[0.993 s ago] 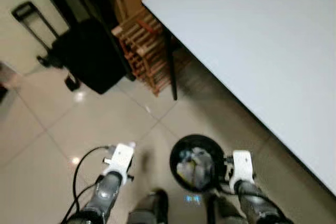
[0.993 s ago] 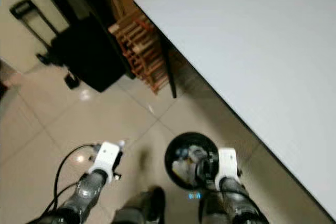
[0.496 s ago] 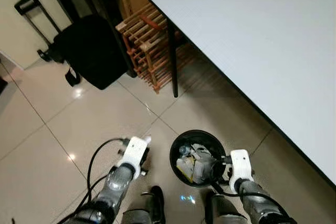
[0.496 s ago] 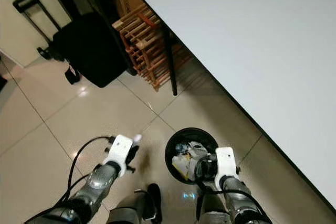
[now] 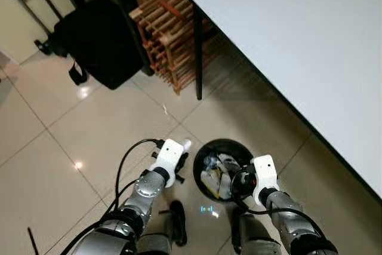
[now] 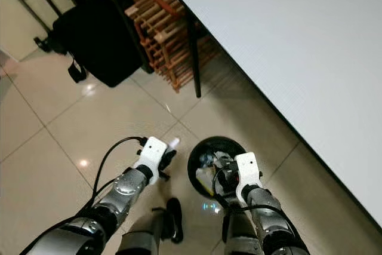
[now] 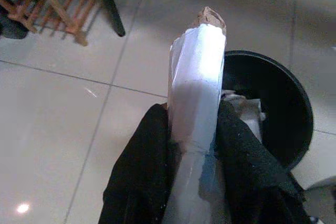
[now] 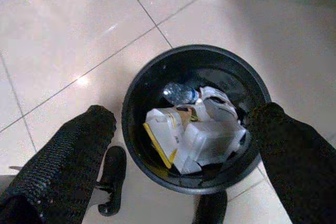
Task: Picking trash to rubbish bin
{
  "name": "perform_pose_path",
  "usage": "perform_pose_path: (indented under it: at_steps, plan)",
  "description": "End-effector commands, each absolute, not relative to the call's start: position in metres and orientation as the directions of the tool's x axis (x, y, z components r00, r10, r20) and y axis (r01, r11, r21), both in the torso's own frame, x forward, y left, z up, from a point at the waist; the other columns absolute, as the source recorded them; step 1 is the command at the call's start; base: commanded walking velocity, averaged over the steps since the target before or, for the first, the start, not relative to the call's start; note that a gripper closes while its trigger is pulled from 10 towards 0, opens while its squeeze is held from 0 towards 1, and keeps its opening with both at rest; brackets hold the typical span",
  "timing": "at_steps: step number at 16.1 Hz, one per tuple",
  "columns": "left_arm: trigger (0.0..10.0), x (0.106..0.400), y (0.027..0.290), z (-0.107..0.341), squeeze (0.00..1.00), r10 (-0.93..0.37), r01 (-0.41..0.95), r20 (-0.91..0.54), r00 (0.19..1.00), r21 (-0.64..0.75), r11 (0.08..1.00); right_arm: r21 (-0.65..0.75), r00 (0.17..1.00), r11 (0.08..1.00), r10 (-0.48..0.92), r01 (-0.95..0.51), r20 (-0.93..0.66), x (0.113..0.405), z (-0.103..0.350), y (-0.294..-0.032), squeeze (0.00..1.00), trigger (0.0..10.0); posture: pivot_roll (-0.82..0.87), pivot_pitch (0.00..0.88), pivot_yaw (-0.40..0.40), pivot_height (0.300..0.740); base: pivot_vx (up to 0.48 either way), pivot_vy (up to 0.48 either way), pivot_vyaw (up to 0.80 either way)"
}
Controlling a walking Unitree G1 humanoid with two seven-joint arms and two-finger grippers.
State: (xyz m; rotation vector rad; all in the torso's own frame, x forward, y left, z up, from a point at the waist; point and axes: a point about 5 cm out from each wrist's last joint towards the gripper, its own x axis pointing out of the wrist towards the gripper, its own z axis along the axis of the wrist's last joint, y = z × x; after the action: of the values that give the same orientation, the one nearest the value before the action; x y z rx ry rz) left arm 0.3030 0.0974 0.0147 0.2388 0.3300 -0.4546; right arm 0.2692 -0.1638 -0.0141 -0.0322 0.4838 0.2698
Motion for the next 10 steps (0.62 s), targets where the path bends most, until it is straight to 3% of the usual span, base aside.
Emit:
perform_pose_path:
  at_steps: [1, 9, 10]
  plan:
    - [10.0, 0.294, 0.102, 0.003, 0.0, -0.372, 0.456, -0.409, 0.833, 0.128, 0.881, 0.046, 0.835, 0.969, 0.234, -0.244, -0.499, 0.26, -0.023, -0.163, 0.0, 10.0, -0.01, 0.394, 0.113, 0.74, 0.0, 0.0, 0.0]
    - [10.0, 0.278, 0.118, -0.013, 0.0, -0.279, 0.365, -0.452, 0.847, 0.114, 0.924, 0.052, 0.82, 0.974, 0.215, -0.221, -0.53, 0.255, -0.029, -0.162, 0.0, 10.0, 0.01, 0.367, 0.12, 0.74, 0.0, 0.0, 0.0]
    - [10.0, 0.278, 0.118, -0.014, 0.0, -0.276, 0.362, -0.453, 0.848, 0.116, 0.925, 0.052, 0.818, 0.974, 0.213, -0.22, -0.534, 0.255, -0.029, -0.162, 0.0, 10.0, 0.01, 0.365, 0.119, 0.74, 0.0, -0.382, 0.0]
